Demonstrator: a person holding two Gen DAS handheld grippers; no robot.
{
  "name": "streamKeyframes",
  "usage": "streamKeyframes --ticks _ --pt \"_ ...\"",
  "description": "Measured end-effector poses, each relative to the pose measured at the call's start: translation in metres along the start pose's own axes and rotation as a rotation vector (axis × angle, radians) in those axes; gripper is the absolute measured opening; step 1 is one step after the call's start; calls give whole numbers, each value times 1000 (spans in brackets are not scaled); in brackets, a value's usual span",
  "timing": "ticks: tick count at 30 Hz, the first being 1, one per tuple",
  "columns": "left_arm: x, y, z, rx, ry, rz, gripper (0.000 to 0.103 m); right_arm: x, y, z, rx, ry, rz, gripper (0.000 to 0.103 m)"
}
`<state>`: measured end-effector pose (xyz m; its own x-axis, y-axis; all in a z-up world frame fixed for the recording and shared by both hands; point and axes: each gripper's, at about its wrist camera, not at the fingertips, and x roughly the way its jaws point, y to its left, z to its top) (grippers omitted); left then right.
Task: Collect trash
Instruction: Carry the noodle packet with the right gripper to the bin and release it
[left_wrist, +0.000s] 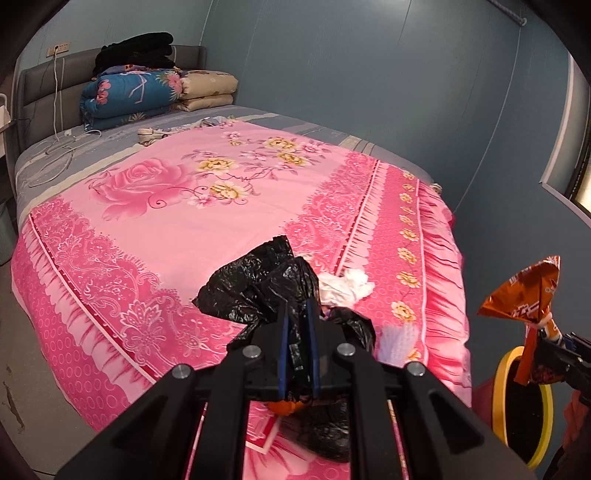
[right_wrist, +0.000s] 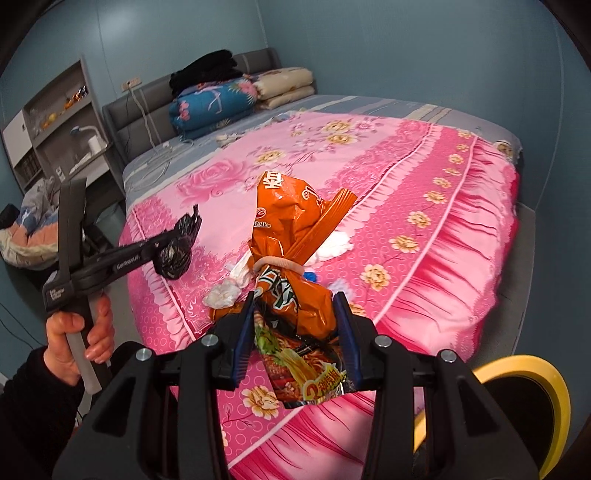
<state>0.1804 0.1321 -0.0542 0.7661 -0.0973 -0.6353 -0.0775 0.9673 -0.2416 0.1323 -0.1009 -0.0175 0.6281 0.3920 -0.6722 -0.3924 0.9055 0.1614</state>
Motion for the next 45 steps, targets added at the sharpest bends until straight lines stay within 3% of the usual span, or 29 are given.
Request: streamKeyframes --ticks 19,35,45 --pt "-36 -95 -6 99 -38 -179 8 -103 -65 -3 140 -186 -84 39" --pt "-40 -168 -21 166 12 -309 8 -165 -97 -11 210 -298 -136 40" --pt "-43 -222 -37 258 37 -375 8 -203 -116 -21 251 -369 -222 40"
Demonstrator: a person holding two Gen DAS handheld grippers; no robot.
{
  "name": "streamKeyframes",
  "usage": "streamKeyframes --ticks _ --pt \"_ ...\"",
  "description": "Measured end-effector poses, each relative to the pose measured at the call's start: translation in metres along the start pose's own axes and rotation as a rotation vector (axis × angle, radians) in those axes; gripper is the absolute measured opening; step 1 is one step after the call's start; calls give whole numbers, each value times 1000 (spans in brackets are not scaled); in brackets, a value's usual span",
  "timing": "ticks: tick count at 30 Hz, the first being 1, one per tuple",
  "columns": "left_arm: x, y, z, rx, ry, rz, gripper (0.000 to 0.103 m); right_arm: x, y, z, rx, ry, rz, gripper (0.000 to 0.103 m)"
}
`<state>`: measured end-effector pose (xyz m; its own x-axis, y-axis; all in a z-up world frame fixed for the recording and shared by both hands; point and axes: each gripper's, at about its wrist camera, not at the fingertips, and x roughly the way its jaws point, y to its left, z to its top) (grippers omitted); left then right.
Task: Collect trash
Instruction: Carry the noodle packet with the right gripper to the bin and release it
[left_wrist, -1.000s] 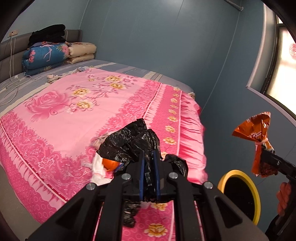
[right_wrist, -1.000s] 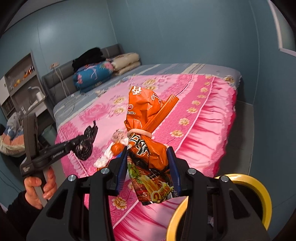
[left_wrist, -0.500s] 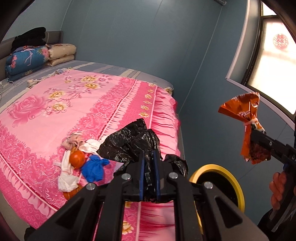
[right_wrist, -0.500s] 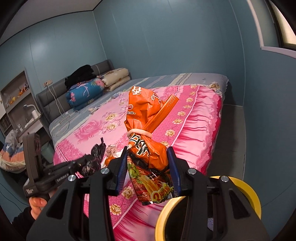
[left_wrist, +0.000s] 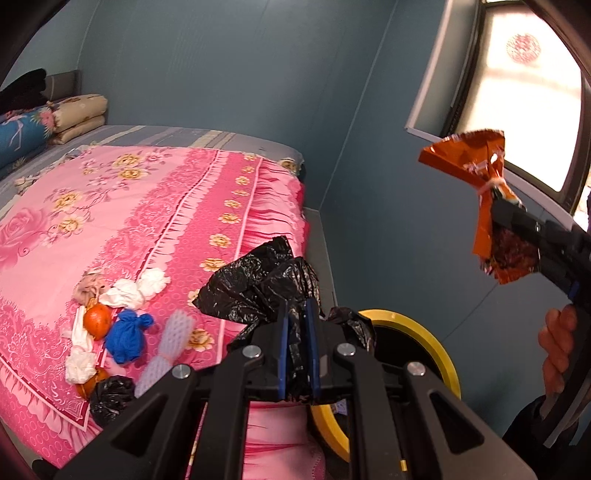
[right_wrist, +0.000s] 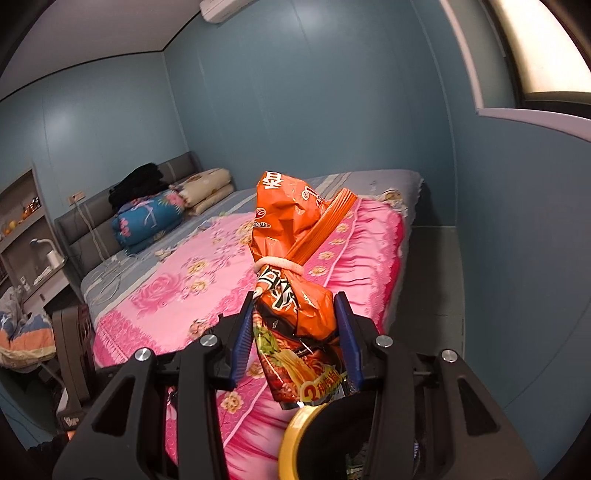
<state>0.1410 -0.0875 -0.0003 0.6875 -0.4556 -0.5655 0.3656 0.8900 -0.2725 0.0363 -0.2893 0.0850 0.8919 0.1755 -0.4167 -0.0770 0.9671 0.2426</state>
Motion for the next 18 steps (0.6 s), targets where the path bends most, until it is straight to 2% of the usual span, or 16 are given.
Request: streamKeyframes --ticks 12,18 --pt "25 -46 -9 59 67 -81 8 -23 -26 1 44 -52 -54 41" --pt "44 -65 -19 66 129 -132 8 -29 -36 0 73 -61 -69 42"
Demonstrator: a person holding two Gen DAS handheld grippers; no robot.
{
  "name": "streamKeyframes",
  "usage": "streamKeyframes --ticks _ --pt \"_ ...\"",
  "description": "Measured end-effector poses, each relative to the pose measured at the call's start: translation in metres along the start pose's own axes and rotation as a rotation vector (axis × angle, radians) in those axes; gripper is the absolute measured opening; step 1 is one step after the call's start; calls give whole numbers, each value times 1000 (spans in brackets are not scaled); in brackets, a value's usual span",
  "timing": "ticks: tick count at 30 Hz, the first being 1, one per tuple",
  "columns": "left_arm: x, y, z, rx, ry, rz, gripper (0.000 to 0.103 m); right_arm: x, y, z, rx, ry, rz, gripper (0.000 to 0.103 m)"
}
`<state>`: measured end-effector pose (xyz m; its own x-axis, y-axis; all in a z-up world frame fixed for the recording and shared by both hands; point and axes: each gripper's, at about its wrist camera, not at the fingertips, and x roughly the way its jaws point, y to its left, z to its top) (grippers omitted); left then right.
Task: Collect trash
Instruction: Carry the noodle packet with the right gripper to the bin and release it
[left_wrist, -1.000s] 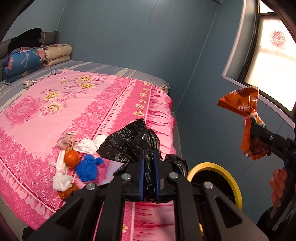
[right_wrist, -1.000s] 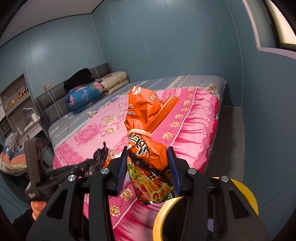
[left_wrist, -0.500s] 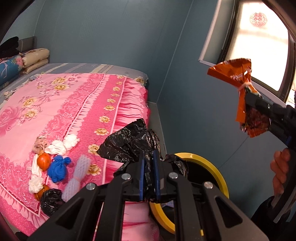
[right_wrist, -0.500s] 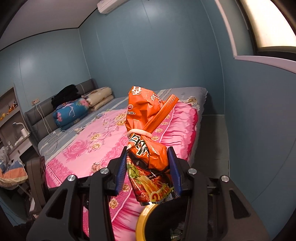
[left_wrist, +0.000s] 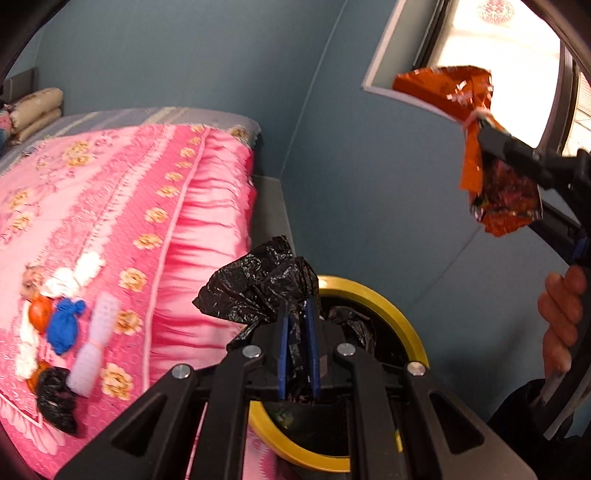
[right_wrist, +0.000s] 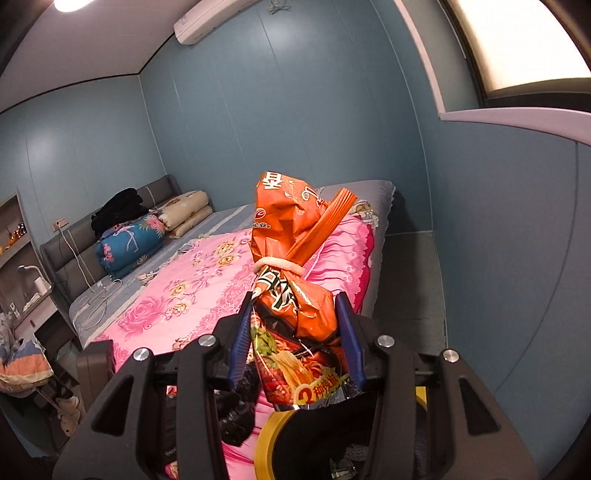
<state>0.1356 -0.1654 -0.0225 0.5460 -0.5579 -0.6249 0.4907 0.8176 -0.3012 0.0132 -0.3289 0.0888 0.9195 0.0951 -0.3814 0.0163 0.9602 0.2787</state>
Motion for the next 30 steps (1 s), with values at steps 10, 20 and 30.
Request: streamKeyframes --ticks 10,20,30 --pt "24 -32 -9 62 60 -55 9 -6 -9 -1 27 -18 -8 44" --pt "12 -21 -13 30 25 -40 55 -14 -7 -2 60 -41 -16 61" --pt "-22 23 -3 -20 -43 66 60 -17 5 0 47 -54 37 63"
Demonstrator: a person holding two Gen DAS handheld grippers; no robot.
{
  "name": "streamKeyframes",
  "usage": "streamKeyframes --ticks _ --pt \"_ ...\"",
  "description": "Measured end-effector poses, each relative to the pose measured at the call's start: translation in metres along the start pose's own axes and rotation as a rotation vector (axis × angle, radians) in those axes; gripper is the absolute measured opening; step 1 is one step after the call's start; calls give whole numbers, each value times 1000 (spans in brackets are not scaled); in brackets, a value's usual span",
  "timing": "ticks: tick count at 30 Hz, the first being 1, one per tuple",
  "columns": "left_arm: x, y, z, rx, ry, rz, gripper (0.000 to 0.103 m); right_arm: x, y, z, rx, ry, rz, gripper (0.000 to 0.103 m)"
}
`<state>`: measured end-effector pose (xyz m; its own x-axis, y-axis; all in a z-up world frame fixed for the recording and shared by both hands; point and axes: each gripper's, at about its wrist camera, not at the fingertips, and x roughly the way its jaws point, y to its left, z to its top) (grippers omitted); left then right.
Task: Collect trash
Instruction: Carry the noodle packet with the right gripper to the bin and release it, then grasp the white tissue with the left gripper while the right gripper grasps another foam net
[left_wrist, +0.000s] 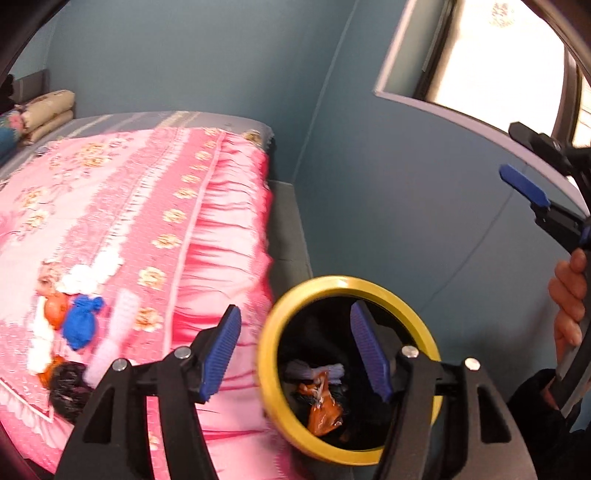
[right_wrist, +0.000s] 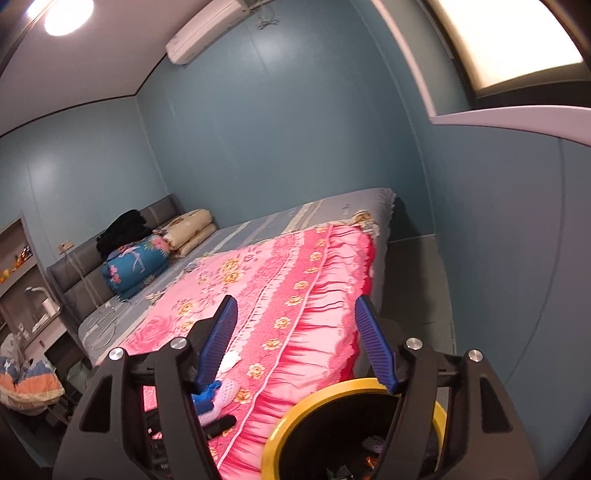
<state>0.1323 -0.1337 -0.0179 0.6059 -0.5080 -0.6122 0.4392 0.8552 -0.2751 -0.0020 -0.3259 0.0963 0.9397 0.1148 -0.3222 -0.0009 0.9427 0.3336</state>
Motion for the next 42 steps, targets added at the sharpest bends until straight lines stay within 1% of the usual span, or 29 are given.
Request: streamKeyframes --ticks 4,6,13,19,21,25,28,32,39,42 --pt "-17 23 5 -15 -31 57 63 14 18 -1 -49 33 43 64" --pt "-25 37 6 -26 -42 89 63 26 33 -3 -75 66 78 64" --pt "-55 96 6 -85 -73 217 63 64 78 -15 -143 150 158 64" --pt "-73 149 2 -146 -84 309 63 99 117 -33 -192 220 210 64" --pt "-75 165 0 -158 -84 344 63 114 128 -44 -201 257 226 64" --pt "-73 201 -8 -197 -61 392 63 147 146 -65 -210 336 246 64" --pt "-69 226 -16 -232 -41 415 63 180 159 -85 -202 417 252 64" --pt "-61 256 -27 -286 -16 425 63 217 178 -111 -207 493 247 64" --pt "-41 292 -43 -342 34 433 63 264 197 -150 -217 599 236 64" --pt "-34 305 -49 -360 52 433 63 282 198 -165 -219 640 214 64"
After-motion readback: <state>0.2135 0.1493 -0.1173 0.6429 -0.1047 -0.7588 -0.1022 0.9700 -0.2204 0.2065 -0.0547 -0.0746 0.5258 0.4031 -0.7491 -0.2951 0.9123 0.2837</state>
